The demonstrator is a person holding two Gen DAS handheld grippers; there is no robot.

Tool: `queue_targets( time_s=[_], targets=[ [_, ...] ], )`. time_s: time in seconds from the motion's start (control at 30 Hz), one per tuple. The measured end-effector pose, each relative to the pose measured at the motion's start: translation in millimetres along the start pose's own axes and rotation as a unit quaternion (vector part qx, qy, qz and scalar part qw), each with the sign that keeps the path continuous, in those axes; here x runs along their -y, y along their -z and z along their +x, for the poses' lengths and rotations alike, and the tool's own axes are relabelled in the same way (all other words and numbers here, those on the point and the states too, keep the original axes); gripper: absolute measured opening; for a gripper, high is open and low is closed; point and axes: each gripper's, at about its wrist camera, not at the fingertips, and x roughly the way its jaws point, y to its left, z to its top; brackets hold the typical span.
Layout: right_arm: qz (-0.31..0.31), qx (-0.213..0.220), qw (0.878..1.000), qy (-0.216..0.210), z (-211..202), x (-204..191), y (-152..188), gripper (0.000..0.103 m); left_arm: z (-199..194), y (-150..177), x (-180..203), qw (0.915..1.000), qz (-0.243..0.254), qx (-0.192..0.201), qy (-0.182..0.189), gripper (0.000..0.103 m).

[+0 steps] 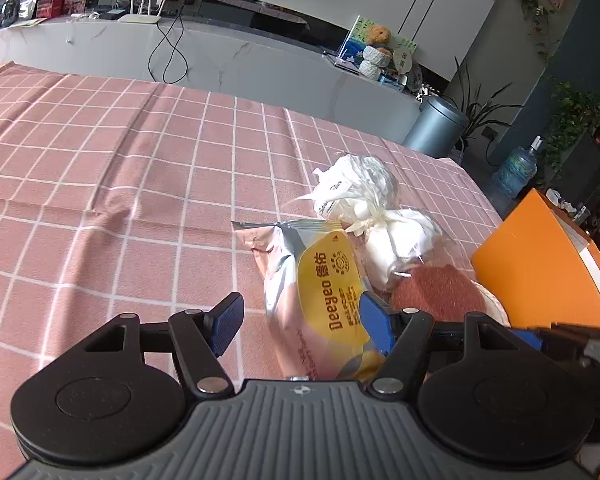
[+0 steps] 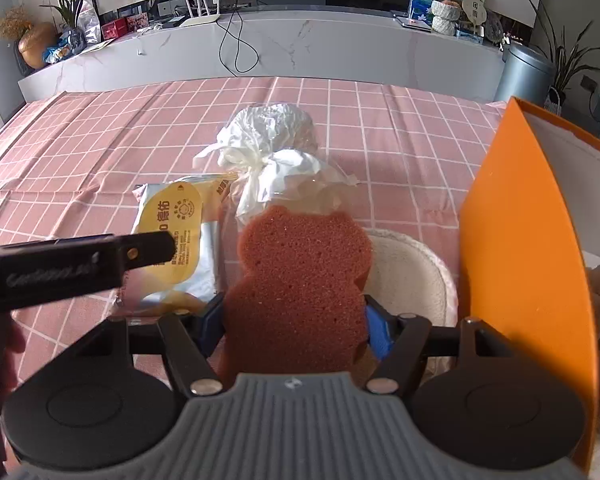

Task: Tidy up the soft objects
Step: 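Grasp the yellow Deeyeo snack bag with the left tool while the right tool holds the sponge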

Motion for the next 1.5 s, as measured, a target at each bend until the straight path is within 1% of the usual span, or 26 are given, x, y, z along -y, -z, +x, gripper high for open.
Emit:
queue_targets(
  time_s=[0.1, 0.13, 0.23, 0.27, 0.37, 0.43, 0.5, 0.53, 0.6, 0.67, 0.73, 0.77, 0.87, 0.97, 1.1, 1.2, 1.33, 1.5],
  targets=[
    [0.005, 0.001, 1.000, -0.006, 2, 2, 1, 0.069, 13, -3, 5, 0.9999, -0.001, -0.009, -0.005, 0.079],
    [0.006, 0.001, 1.000, -0.008, 2, 2, 1, 0.069, 17, -2, 7, 0.9999, 0.000, -0.012, -0.007, 0.081],
    [0.007, 0.002, 1.000, -0.012, 2, 5, 1, 0.069, 24, -1, 14, 0.9998, 0.016, -0.003, -0.015, 0.082],
    [0.007, 0.002, 1.000, -0.013, 2, 5, 2, 0.069, 25, -1, 16, 0.9996, 0.022, -0.002, -0.019, 0.081],
    [0.006, 0.004, 1.000, -0.014, 3, 5, 3, 0.069, 27, -2, 21, 0.9992, 0.031, -0.002, -0.026, 0.071],
    [0.005, 0.005, 1.000, -0.013, 3, 4, 3, 0.069, 27, -1, 24, 0.9987, 0.041, -0.002, -0.031, 0.067],
    [0.005, 0.006, 1.000, -0.013, 2, 4, 4, 0.069, 25, 1, 23, 0.9987, 0.041, 0.001, -0.031, 0.063],
    [0.005, 0.008, 1.000, -0.013, 1, 4, 4, 0.069, 23, 2, 22, 0.9987, 0.039, 0.001, -0.031, 0.059],
    [0.001, 0.013, 1.000, -0.014, -3, 2, 5, 0.068, 17, 4, 20, 0.9988, 0.036, 0.003, -0.033, 0.055],
    [-0.008, 0.020, 1.000, -0.016, -8, -2, 6, 0.068, 9, 7, 18, 0.9990, 0.033, 0.003, -0.031, 0.048],
    [-0.014, 0.024, 0.999, -0.019, -14, -6, 9, 0.068, -1, 12, 14, 0.9994, 0.024, -0.001, -0.024, 0.046],
    [-0.016, 0.025, 0.999, -0.024, -17, -7, 11, 0.068, -6, 14, 12, 0.9996, 0.017, -0.002, -0.023, 0.042],
    [-0.018, 0.029, 0.999, -0.034, -27, -12, 17, 0.068, -24, 25, 7, 0.9996, 0.005, -0.001, -0.027, 0.040],
    [-0.032, 0.041, 0.998, -0.040, -42, -20, 25, 0.068, -46, 36, 4, 0.9995, 0.005, 0.004, -0.030, 0.036],
    [-0.063, 0.057, 0.995, -0.052, -59, -37, 38, 0.068, -74, 48, 0, 0.9997, 0.011, -0.001, -0.023, 0.034],
    [-0.074, 0.055, 0.994, -0.064, -70, -48, 50, 0.068, -91, 57, -6, 0.9998, 0.013, -0.014, -0.007, 0.033],
    [-0.088, 0.052, 0.992, -0.068, -82, -55, 74, 0.068, -111, 71, -5, 0.9993, 0.025, -0.026, -0.006, 0.033],
    [-0.091, 0.041, 0.993, -0.068, -91, -54, 97, 0.068, -121, 88, -1, 0.9987, 0.037, -0.037, 0.000, 0.033]
  ],
)
